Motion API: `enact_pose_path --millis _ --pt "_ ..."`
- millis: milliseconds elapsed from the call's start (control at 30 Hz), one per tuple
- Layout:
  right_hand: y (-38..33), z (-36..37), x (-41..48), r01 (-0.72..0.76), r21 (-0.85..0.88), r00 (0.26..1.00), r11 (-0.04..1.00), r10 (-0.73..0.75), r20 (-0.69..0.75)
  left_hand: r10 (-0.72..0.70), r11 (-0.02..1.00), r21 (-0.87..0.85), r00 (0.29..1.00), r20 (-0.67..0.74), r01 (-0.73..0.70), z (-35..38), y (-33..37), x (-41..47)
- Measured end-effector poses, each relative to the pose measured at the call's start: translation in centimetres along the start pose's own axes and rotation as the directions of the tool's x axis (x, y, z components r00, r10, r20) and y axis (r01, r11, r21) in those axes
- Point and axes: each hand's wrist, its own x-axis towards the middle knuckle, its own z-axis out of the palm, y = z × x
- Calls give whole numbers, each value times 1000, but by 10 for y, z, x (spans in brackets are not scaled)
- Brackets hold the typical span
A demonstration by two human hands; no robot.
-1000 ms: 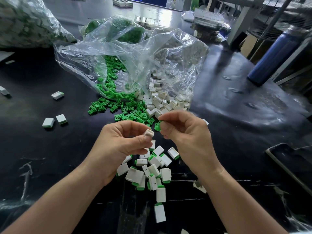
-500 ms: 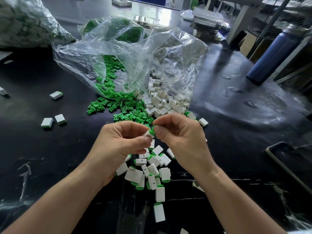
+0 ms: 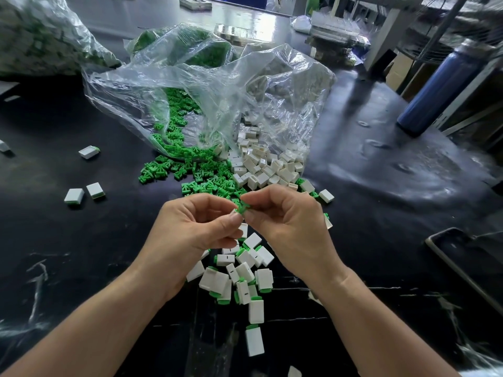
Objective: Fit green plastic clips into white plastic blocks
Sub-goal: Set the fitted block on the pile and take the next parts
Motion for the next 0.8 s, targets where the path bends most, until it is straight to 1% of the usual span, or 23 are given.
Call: enact_pose_path --millis 100,300,400,500,567,633,667,733,800 --pt "0 0 0 9 -3 1000 1000 -9 -7 -10 999 -39 1000 2 10 1 -1 0" --pt "1 -3 0 34 8 999 999 -34 2 -25 998 -62 999 26 26 2 -2 -1" --pt "2 -4 1 35 18 999 999 -35 8 -14 999 -51 999 39 16 1 -1 -1" --pt "0 -6 1 19 51 998 998 -22 51 20 1000 -23 999 26 -19 -1 -1 0" --pt "-2 -7 1 -29 86 997 996 23 70 66 998 8 998 14 -66 -1 -1 1" --pt "-5 -7 1 -112 100 991 989 104 86 118 993 18 993 -4 -118 0 1 -1" --pt "-5 -7 1 -169 103 980 980 157 121 151 988 23 988 0 -151 1 2 -2" --pt "-6 -6 1 -284 135 937 949 244 251 225 972 64 974 31 -226 2 2 -3" --pt "-9 -4 1 -361 209 895 909 275 352 263 958 110 964 43 -267 1 2 -4"
